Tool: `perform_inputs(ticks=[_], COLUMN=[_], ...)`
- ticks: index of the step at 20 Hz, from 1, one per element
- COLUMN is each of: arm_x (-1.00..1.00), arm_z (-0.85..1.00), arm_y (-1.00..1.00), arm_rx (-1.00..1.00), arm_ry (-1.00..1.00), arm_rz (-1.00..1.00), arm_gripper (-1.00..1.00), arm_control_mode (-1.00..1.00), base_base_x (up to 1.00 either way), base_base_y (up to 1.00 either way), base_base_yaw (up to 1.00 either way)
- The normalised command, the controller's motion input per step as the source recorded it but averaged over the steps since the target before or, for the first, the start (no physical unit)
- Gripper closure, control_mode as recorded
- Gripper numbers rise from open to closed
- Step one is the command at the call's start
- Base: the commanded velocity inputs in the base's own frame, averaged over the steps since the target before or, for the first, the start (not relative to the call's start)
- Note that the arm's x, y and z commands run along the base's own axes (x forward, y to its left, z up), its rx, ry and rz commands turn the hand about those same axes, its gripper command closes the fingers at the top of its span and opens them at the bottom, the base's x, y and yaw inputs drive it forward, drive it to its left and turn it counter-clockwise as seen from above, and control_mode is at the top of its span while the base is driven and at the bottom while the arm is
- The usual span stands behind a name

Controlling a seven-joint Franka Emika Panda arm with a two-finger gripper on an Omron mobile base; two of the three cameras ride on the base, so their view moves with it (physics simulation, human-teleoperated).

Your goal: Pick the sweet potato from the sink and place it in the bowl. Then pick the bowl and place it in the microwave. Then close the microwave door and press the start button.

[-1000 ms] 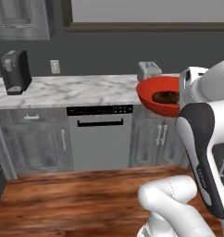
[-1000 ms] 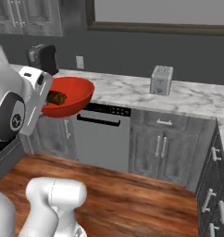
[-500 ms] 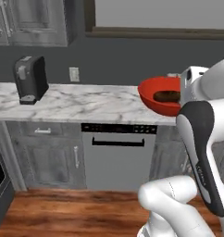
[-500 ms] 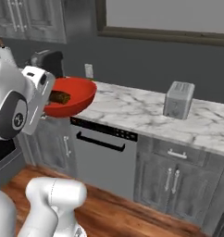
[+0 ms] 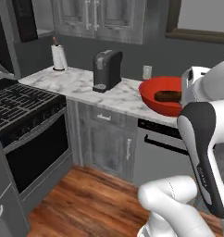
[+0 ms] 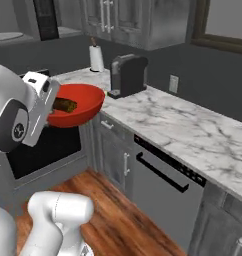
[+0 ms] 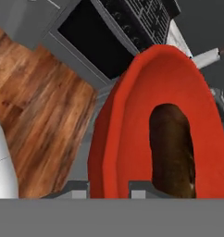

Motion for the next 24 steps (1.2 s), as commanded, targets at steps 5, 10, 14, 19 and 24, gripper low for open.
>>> perform_inputs(ticks=[5, 10, 14, 19, 24], arm_x=[0.00, 0.00, 0.00, 0.00, 0.00], arm_z=[0.00, 0.00, 0.00, 0.00, 0.00], arm_y=[0.00, 0.00, 0.00, 0.00, 0.00], arm_rx=[0.00, 0.00, 0.00, 0.00, 0.00], arm_ry=[0.00, 0.00, 0.00, 0.00, 0.00], arm_rz=[0.00, 0.00, 0.00, 0.00, 0.00], arm_gripper=[1.00, 1.00, 1.00, 1.00, 1.00], arm_control_mode=[1.00, 1.00, 1.00, 1.00, 1.00], base_base_x=[0.85, 0.86, 0.77, 0.78, 0.85], base_base_y=[0.00, -0.19, -0.37, -0.37, -0.03], base_base_yaw=[0.63, 0.58, 0.50, 0.42, 0.19])
